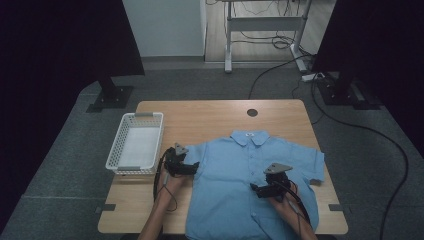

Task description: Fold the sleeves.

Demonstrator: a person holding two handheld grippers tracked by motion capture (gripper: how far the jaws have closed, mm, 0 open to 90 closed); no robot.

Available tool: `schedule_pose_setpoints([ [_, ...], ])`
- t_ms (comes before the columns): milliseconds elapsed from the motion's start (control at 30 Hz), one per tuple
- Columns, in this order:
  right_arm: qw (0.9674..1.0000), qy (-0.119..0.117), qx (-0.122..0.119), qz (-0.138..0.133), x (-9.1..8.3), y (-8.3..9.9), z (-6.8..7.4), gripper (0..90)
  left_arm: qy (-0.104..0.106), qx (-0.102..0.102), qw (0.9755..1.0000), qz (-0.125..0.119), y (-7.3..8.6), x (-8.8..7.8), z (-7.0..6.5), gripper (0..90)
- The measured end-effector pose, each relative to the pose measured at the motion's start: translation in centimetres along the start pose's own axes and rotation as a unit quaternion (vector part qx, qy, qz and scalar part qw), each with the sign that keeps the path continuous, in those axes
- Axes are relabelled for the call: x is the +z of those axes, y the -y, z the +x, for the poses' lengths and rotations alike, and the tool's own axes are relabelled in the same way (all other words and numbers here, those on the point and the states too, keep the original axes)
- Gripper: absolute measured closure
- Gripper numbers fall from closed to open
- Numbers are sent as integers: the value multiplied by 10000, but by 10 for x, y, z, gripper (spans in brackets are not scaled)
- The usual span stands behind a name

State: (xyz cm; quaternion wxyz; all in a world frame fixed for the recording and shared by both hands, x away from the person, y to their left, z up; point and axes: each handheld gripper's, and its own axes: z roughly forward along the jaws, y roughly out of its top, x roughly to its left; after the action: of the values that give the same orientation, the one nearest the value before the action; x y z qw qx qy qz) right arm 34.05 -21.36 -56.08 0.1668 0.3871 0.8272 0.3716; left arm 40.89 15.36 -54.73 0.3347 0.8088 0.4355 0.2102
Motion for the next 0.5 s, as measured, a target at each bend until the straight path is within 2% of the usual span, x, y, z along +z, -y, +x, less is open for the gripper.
schedule_pose_setpoints([
  [67,10000,0,1,-3,0,0,0,129,16,-21,10000,25,3,3,1,151],
  [133,10000,3,3,-2,0,0,0,129,116,-125,9998,-74,6,4,4,166],
  [233,10000,10,8,-3,0,0,0,129,194,-76,9997,-162,7,2,2,257],
  [300,10000,11,13,-2,0,0,0,129,267,-26,9994,-209,7,0,-2,368],
  [367,10000,14,20,0,0,0,0,129,368,47,9992,-160,5,-2,-6,517],
  [500,10000,26,34,2,-1,0,1,129,534,59,9985,-55,2,-2,-12,785],
])
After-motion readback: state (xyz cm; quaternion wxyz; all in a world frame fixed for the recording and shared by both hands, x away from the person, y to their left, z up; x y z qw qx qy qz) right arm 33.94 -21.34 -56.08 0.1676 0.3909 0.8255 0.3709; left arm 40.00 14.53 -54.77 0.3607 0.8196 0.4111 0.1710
